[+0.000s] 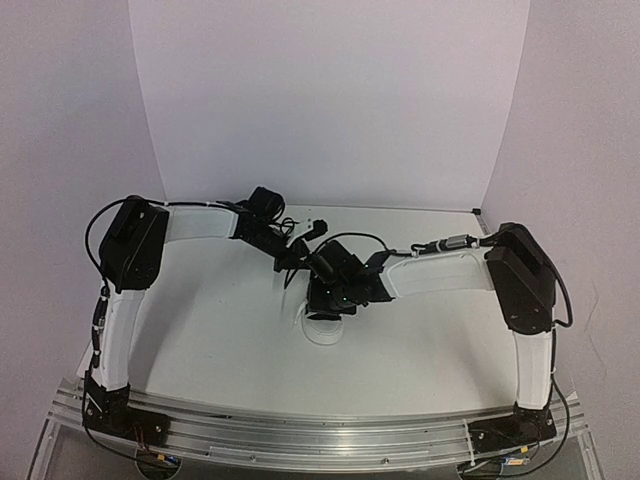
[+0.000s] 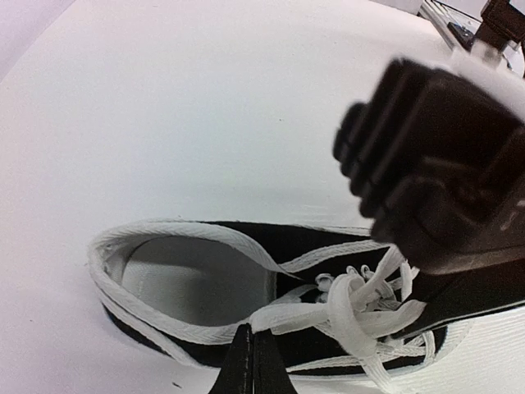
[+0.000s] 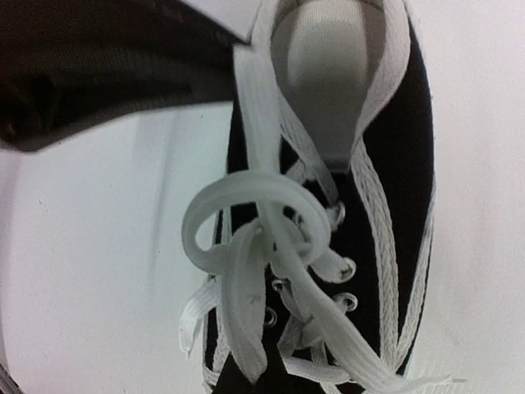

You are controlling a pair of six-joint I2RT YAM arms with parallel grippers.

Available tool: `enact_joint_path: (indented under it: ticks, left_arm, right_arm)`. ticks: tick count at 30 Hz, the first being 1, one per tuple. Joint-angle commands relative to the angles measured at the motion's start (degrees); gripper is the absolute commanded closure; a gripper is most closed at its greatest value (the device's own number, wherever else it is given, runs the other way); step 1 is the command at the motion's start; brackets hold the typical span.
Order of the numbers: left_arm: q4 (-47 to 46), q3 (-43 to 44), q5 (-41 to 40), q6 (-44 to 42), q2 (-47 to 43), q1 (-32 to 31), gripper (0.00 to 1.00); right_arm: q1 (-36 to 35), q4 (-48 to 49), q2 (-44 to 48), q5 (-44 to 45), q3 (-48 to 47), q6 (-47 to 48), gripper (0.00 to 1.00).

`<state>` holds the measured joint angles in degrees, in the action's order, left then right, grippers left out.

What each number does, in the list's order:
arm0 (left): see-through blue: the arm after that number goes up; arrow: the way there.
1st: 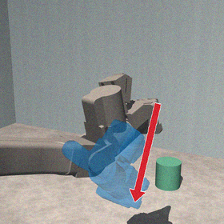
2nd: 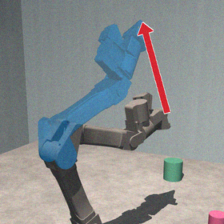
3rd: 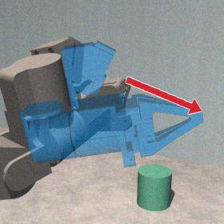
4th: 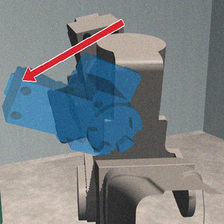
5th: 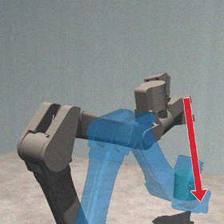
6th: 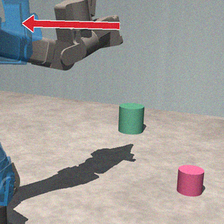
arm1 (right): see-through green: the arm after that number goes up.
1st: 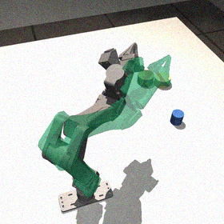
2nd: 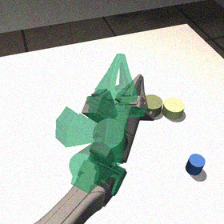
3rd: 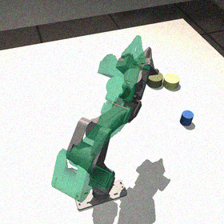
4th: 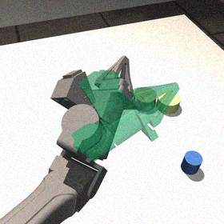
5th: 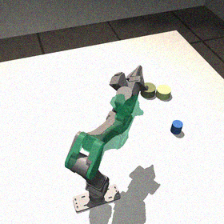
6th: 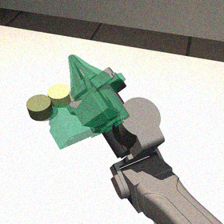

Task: Tie the shoes

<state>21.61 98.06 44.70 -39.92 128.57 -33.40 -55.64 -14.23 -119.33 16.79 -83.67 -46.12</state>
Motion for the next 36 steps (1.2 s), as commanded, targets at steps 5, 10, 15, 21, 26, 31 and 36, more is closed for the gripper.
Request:
enact_joint_path:
  ticks: [5, 10, 15, 21, 26, 31, 36]
  left_arm:
    - [-2.63, 2.55, -1.12, -0.49, -0.88, 0.37, 1.00]
    - [-5.55, 2.63, -3.37, -1.18, -0.26, 0.29, 1.00]
    - [-6.64, 3.44, -5.30, -2.69, 1.13, 0.37, 1.00]
    - [-8.38, 3.47, -8.12, -4.35, 2.04, 1.11, 1.00]
    - [-10.72, 4.13, -10.80, -5.05, 2.99, 1.86, 1.00]
    - [-11.41, 5.54, -12.61, -5.67, 4.73, 2.25, 1.00]
    - [-12.42, 6.23, -14.11, -7.00, 5.90, 2.93, 1.00]
  right_arm:
    - [0.31, 3.20, 7.40, -9.95, 8.53, -0.54, 1.00]
    - [0.89, 6.20, 9.81, -13.25, 12.54, -1.74, 1.00]
    - [1.48, 7.38, 10.95, -16.57, 16.35, -2.54, 1.00]
    - [1.56, 7.96, 11.99, -20.20, 18.64, -2.63, 1.00]
    - [2.11, 9.27, 11.82, -20.84, 20.62, -3.21, 1.00]
    - [2.91, 9.96, 11.15, -22.62, 21.11, -2.93, 1.00]
    - [3.62, 10.47, 10.85, -24.97, 23.17, -3.19, 1.00]
